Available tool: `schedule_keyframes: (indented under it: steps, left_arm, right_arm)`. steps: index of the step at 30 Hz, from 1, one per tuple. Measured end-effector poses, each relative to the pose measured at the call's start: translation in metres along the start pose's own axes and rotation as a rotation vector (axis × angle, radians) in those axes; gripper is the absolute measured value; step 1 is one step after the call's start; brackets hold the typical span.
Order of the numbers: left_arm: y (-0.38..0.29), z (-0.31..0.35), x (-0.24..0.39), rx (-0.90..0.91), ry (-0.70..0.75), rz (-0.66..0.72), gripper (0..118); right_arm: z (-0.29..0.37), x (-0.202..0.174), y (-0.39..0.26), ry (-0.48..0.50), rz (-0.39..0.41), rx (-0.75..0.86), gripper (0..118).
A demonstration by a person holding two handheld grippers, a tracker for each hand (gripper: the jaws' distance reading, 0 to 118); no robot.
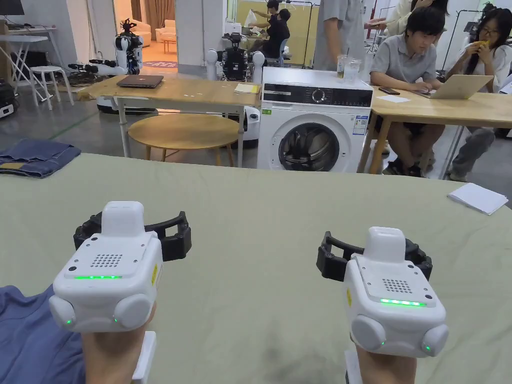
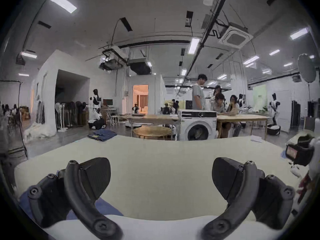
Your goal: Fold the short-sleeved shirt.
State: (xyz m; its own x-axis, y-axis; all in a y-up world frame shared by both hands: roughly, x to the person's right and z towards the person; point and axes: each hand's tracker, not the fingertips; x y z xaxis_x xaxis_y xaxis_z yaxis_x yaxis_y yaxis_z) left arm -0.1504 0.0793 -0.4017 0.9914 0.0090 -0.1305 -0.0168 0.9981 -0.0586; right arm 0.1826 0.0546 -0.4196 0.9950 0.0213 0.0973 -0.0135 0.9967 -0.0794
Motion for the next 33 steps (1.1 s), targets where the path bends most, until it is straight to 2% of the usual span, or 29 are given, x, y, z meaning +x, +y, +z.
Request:
schedule_keyframes:
  steps: [2, 3, 6, 10, 11, 12, 13, 14, 16, 17, 19, 22, 25, 30, 33]
  left_arm:
    - [-0.002, 0.001, 0.002, 0.010, 0.007, -0.020, 116]
    - [-0.002, 0.001, 0.002, 0.010, 0.002, -0.020, 116]
    - [-0.002, 0.004, 0.006, 0.007, 0.001, -0.030, 116]
    - [-0.006, 0.007, 0.007, 0.000, 0.021, -0.031, 114]
    - [-0.008, 0.009, 0.008, 0.005, 0.017, -0.027, 109]
    - [-0.008, 0.009, 0.008, 0.008, 0.013, -0.027, 100]
    - [-0.009, 0.010, 0.009, 0.008, 0.009, -0.030, 85]
    - [-0.008, 0.011, 0.010, 0.007, 0.006, -0.038, 57]
    - [-0.007, 0.010, 0.013, -0.004, 0.012, -0.060, 11]
    - [-0.007, 0.010, 0.015, -0.004, 0.022, -0.070, 0]
    - [-0.006, 0.011, 0.015, 0.004, 0.051, -0.079, 0]
    - [-0.003, 0.011, 0.012, -0.004, 0.037, -0.046, 0]
    - [-0.001, 0.011, 0.006, -0.013, 0.031, -0.040, 0]
    - [0.001, 0.017, -0.018, -0.028, 0.060, -0.047, 0]
    - [0.006, 0.025, -0.043, -0.036, 0.119, -0.038, 0]
  right_arm:
    - [-0.001, -0.005, 0.001, -0.018, 0.054, -0.026, 118]
    - [-0.002, -0.006, 0.001, -0.010, 0.057, -0.034, 118]
    - [-0.006, -0.007, -0.001, 0.006, 0.043, -0.071, 118]
    - [-0.004, -0.007, -0.003, -0.015, -0.014, -0.078, 118]
    - [-0.004, -0.007, -0.002, -0.016, -0.026, -0.085, 118]
    - [-0.003, -0.007, -0.001, -0.011, -0.036, -0.084, 112]
    - [-0.002, -0.007, -0.001, 0.002, -0.050, -0.075, 100]
    - [-0.001, -0.008, -0.001, 0.001, -0.043, -0.070, 72]
    - [-0.001, -0.009, -0.001, -0.008, -0.032, -0.061, 23]
    - [-0.002, -0.007, -0.001, -0.009, -0.036, -0.057, 6]
    - [-0.001, -0.006, -0.001, -0.028, -0.048, -0.041, 0]
    - [0.001, -0.004, 0.002, -0.011, -0.042, -0.045, 0]
    - [0.002, -0.009, 0.004, -0.010, 0.012, -0.049, 0]
    - [0.003, -0.020, 0.008, 0.049, -0.007, -0.042, 0]
    - [0.002, -0.039, 0.012, 0.084, -0.004, -0.043, 0]
